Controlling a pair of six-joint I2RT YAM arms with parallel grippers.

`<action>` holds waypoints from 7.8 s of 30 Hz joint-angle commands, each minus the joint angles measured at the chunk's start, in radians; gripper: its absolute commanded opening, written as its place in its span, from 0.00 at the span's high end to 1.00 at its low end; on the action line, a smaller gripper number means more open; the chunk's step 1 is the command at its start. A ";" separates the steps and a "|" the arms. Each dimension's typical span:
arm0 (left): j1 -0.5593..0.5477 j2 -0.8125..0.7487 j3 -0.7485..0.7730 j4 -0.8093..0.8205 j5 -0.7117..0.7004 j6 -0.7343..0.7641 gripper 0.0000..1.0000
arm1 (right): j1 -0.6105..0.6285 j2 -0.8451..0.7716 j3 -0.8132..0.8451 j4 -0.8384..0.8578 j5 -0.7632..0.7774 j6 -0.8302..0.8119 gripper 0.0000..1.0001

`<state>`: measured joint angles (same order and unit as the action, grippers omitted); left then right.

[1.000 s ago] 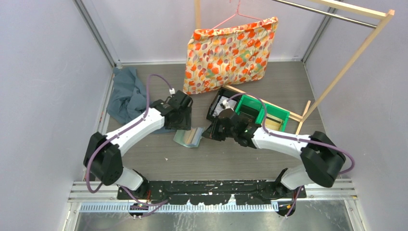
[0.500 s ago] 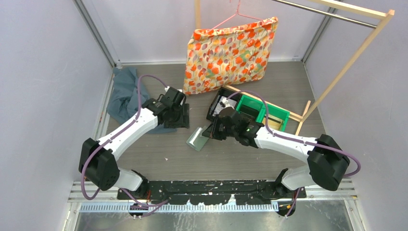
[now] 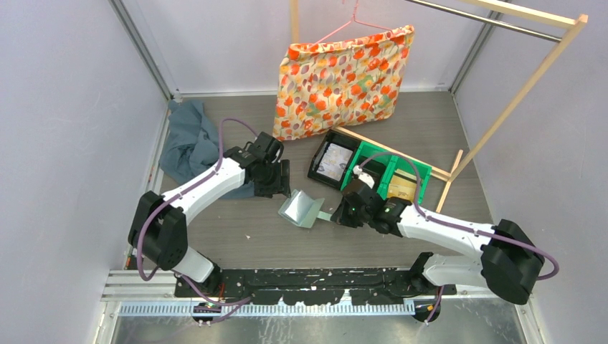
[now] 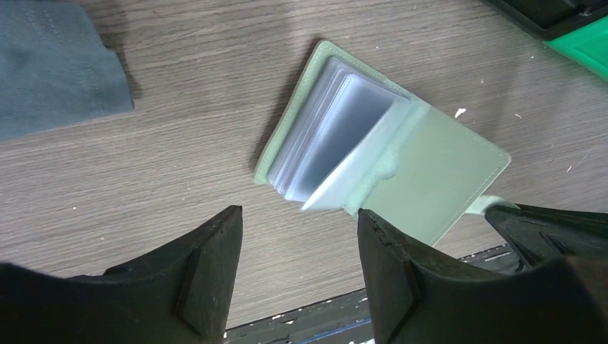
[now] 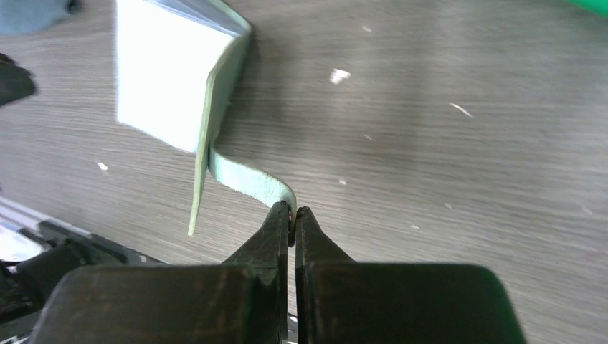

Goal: Take the credit cards out of the card holder
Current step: Move the card holder to the center of the board, then remove the credit card from the card holder.

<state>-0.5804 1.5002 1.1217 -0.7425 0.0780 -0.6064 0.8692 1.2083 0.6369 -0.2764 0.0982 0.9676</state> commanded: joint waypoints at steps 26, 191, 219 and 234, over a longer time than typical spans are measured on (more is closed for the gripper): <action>-0.042 0.157 -0.051 0.231 0.324 -0.079 0.40 | 0.004 0.088 -0.127 -0.100 0.126 -0.022 0.99; -0.203 0.324 0.012 0.365 0.447 -0.272 0.49 | -0.141 -0.064 -0.203 -0.086 0.155 -0.012 0.72; -0.247 0.314 0.077 0.206 0.250 -0.202 0.46 | -0.141 -0.046 -0.201 -0.069 0.145 -0.013 0.72; -0.268 0.307 0.098 0.180 0.205 -0.195 0.45 | -0.142 -0.037 -0.196 -0.065 0.140 -0.017 0.72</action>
<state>-0.8406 1.8175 1.1843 -0.5327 0.3187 -0.8253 0.7288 1.1263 0.4618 -0.3901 0.2764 0.9424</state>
